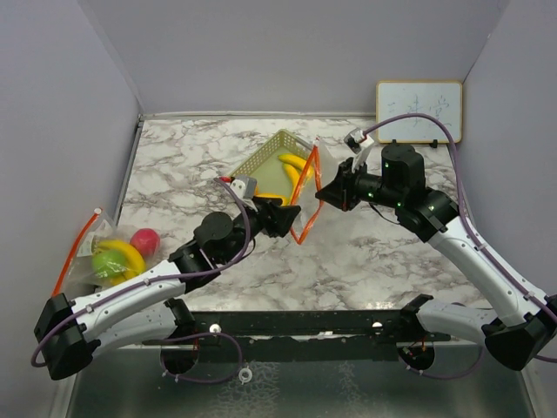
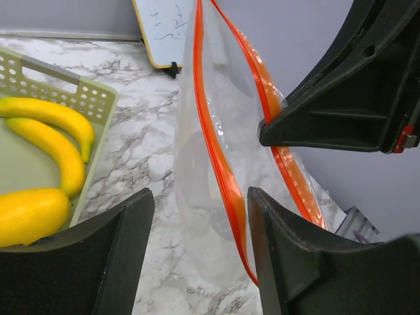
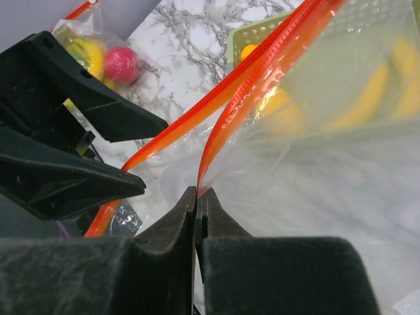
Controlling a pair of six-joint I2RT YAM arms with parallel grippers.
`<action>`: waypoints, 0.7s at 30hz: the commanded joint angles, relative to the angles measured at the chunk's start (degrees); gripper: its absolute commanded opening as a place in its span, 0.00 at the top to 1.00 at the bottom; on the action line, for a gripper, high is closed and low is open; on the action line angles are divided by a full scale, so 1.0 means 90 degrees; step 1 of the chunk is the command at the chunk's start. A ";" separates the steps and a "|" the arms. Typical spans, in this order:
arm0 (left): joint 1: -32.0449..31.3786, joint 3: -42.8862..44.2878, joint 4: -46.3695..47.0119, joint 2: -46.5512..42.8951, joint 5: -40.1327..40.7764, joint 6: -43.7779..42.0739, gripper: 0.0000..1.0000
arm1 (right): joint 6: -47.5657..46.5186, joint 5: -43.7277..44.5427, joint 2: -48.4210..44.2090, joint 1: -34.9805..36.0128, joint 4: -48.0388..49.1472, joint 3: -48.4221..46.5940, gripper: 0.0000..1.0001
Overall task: Place the food in the zip-top bag and seal the zipper
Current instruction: Open the zipper of the food storage bag.
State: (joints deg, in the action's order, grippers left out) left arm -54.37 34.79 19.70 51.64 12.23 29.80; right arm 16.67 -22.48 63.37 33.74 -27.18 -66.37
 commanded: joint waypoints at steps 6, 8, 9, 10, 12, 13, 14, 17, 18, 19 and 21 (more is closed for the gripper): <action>0.0016 0.0433 0.0671 0.0505 -0.0567 -0.0095 0.22 | -0.0076 -0.0316 -0.0176 -0.0008 0.0157 0.0043 0.98; 0.0016 0.0505 0.0599 0.0627 -0.0545 -0.0181 0.22 | -0.0114 -0.0398 -0.0204 -0.0008 0.0157 0.0031 0.98; 0.0016 0.0536 0.0594 0.0687 -0.0525 -0.0215 0.22 | -0.0145 -0.0455 -0.0216 -0.0008 0.0135 0.0022 0.98; 0.0016 0.0560 0.0594 0.0750 -0.0501 -0.0252 0.22 | -0.0180 -0.0501 -0.0240 -0.0008 0.0130 0.0028 0.98; 0.0011 0.0633 0.0594 0.0883 -0.0479 -0.0354 0.26 | -0.0218 -0.0592 -0.0314 -0.0008 0.0146 0.0079 0.98; 0.0015 0.0671 0.0587 0.0953 -0.0466 -0.0397 0.31 | -0.0228 -0.0629 -0.0353 -0.0008 0.0157 0.0093 0.98; 0.0024 0.0705 0.0580 0.1024 -0.0454 -0.0414 0.36 | -0.0238 -0.0643 -0.0375 -0.0008 0.0138 0.0103 0.98; 0.0037 0.0766 0.0617 0.1175 -0.0426 -0.0483 0.58 | -0.0294 -0.0646 -0.0417 -0.0008 0.0051 0.0109 0.98; 0.0044 0.0798 0.0552 0.1206 -0.0417 -0.0571 0.69 | -0.0293 -0.0576 -0.0429 -0.0014 0.0016 0.0109 0.98; 0.0045 0.0882 0.0381 0.1201 -0.0346 -0.0671 0.86 | -0.0284 -0.0443 -0.0450 -0.0011 -0.0024 0.0109 0.98; 0.0054 0.1242 -0.0405 0.1058 0.0269 -0.0777 1.00 | -0.0203 0.0065 -0.0476 -0.0008 -0.0142 0.0060 0.98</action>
State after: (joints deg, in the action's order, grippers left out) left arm -54.30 40.40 22.76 62.41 9.08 26.24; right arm 15.09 -26.30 60.38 33.74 -27.18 -66.04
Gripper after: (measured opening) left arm 0.091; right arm 0.024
